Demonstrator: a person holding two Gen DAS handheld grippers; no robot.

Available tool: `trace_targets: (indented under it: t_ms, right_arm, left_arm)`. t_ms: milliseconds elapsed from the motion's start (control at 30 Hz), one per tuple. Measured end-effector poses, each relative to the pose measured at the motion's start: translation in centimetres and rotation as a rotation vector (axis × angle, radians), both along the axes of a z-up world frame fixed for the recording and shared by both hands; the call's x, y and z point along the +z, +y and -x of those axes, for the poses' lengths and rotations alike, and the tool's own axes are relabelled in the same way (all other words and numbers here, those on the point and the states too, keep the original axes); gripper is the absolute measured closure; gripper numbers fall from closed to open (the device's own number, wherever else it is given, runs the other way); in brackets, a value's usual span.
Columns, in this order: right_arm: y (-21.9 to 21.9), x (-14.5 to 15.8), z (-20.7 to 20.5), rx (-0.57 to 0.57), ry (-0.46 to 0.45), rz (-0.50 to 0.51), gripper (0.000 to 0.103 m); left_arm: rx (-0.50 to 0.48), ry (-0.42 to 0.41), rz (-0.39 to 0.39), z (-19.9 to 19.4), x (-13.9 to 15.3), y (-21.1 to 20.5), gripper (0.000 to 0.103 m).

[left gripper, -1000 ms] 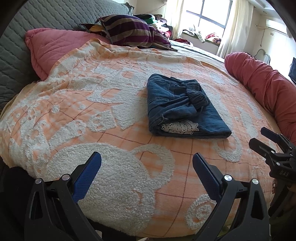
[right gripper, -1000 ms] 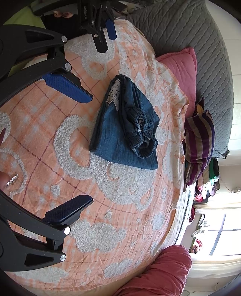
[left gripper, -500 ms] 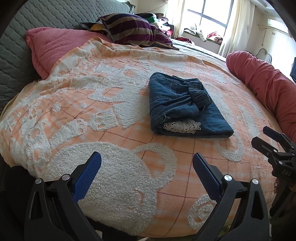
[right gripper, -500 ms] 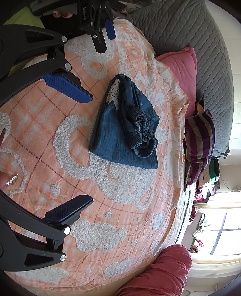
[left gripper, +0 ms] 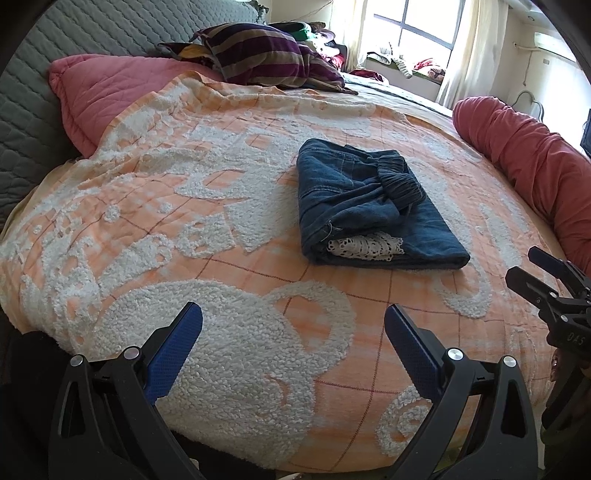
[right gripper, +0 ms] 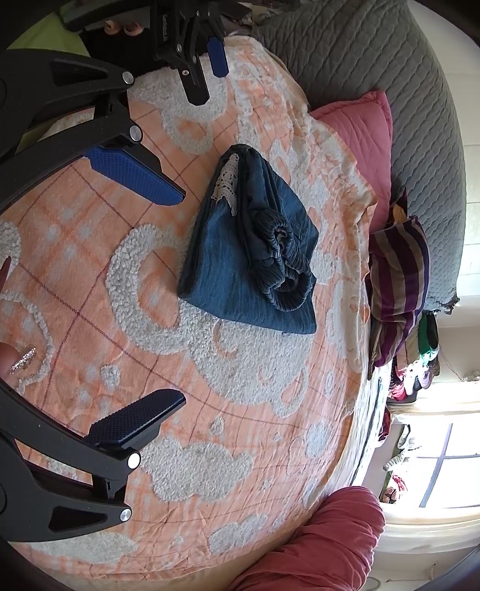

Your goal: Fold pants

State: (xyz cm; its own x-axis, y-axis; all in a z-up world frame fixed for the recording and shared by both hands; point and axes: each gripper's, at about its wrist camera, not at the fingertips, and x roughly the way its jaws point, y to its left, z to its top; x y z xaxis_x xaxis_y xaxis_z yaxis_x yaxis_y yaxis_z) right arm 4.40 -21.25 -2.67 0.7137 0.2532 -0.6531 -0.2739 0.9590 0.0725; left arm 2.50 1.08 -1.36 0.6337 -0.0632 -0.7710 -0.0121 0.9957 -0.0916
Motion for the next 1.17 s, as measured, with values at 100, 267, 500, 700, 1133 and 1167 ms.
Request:
trace_targets:
  t_ms: [100, 267, 500, 700, 1133, 1167]
  right_arm:
    - [-0.1, 0.0, -0.2, -0.009, 0.001, 0.003, 0.009]
    - [-0.3, 0.0, -0.4, -0.025, 0.002, 0.008, 0.009]
    - [-1.5, 0.0, -0.8, -0.063, 0.004, 0.019, 0.009]
    - [-3.8, -0.1, -1.7, -0.129, 0.009, 0.046, 0.009]
    - [-19.0, -3.8, -9.7, -0.511, 0.120, 0.136, 0.009]
    - [-19.0, -3.8, -9.7, -0.511, 0.120, 0.136, 0.009]
  left_arm:
    - [0.002, 0.002, 0.002, 0.0, 0.0, 0.0, 0.005]
    - [0.003, -0.001, 0.009, 0.0, 0.0, 0.2, 0.005]
    - [0.001, 0.017, 0.019, -0.2, -0.2, 0.3, 0.005]
    - [0.069, 0.006, -0.004, -0.7, 0.4, 1.4, 0.005]
    - [0.362, 0.144, -0.034, -14.2, -2.3, 17.1, 0.005]
    - [0.388, 0.159, -0.037, -15.4, -2.8, 18.5, 0.005]
